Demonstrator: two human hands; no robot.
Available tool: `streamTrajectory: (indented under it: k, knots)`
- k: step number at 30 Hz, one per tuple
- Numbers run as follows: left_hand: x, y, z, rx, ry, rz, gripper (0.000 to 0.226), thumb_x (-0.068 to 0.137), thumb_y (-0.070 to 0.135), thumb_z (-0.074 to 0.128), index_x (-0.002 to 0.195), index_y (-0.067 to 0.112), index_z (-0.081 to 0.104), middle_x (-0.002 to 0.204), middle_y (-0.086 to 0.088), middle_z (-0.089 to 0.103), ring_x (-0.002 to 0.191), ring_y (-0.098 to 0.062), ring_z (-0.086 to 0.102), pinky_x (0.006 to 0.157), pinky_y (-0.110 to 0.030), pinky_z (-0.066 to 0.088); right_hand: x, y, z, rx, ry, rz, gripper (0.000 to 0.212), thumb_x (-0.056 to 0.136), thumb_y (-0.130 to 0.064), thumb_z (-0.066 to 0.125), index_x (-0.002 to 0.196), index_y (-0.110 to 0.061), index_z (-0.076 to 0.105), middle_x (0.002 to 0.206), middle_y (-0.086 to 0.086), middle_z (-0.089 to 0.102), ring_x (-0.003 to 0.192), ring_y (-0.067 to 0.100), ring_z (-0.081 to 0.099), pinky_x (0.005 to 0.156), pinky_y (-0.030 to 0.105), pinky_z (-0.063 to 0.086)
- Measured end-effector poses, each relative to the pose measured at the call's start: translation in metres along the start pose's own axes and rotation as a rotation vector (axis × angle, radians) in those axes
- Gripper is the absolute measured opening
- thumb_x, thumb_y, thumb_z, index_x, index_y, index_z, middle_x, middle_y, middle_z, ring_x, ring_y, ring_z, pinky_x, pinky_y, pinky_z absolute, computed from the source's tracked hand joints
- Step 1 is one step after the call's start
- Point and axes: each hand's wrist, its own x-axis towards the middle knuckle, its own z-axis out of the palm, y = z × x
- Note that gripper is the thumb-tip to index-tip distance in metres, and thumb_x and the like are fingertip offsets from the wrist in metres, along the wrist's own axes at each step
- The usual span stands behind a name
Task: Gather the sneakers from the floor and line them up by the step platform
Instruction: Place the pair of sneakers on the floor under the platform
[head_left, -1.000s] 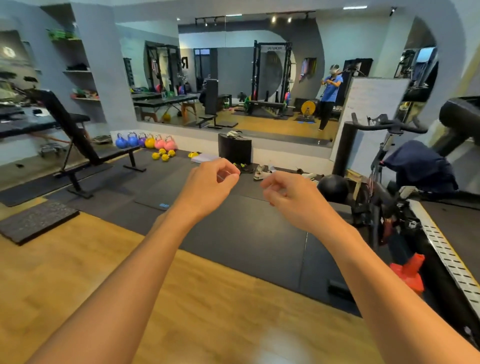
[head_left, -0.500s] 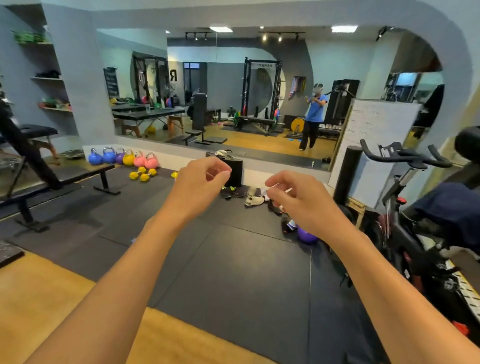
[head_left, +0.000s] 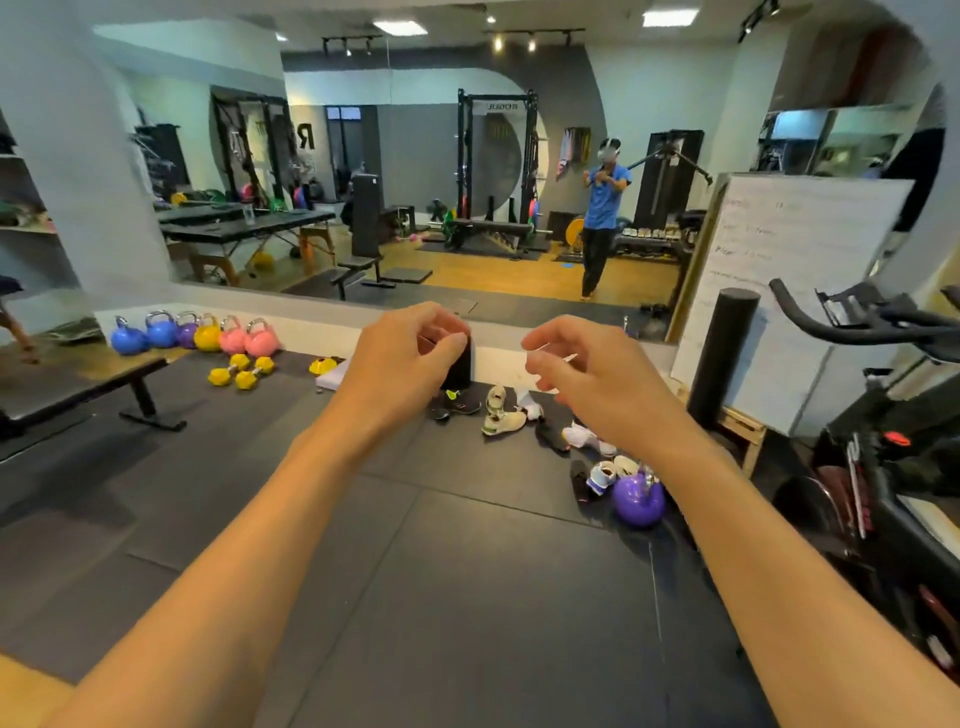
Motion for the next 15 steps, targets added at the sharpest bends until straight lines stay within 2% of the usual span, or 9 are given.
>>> streamTrajectory:
  k: [2,6,11,15]
  knots:
    - [0.038,-0.024,0.005,0.017,-0.006,-0.02,0.015,0.093,0.024,0.056,0.102,0.023,0.068,0.098,0.003,0.067,0.089,-0.008,0.06,0.067,-0.018,0.044,0.047,0.017,0.014,0.012,-0.01,-0.013,0.012,0.094,-0.024,0.056,0.104,-0.025,0.064,0.093,-0.007,0.068,0.082,0.01,0.067,0.077,0.035,0.056]
    - [0.119,-0.072,0.01,0.041,0.028,-0.041,0.015,0.093,0.025,0.055,0.1,0.025,0.069,0.094,0.008,0.066,0.087,-0.001,0.058,0.066,-0.014,0.04,0.144,0.048,0.046,0.046,-0.06,-0.018,0.013,0.094,-0.024,0.056,0.104,-0.026,0.064,0.089,-0.008,0.068,0.079,0.01,0.067,0.072,0.035,0.058]
    - [0.22,-0.154,0.036,0.032,0.028,-0.049,0.016,0.093,0.024,0.055,0.102,0.023,0.068,0.094,0.008,0.066,0.086,-0.001,0.057,0.067,-0.013,0.04,0.257,0.101,0.09,0.066,-0.067,-0.019,0.013,0.094,-0.023,0.056,0.104,-0.029,0.063,0.088,-0.011,0.067,0.078,0.005,0.066,0.071,0.029,0.057]
    - [0.314,-0.229,0.062,0.018,0.0,-0.051,0.016,0.093,0.025,0.055,0.102,0.023,0.068,0.097,0.008,0.066,0.087,0.001,0.057,0.067,-0.011,0.039,0.352,0.141,0.129,0.033,-0.057,0.0,0.012,0.095,-0.024,0.056,0.102,-0.03,0.062,0.091,-0.011,0.066,0.082,0.007,0.065,0.067,0.025,0.055]
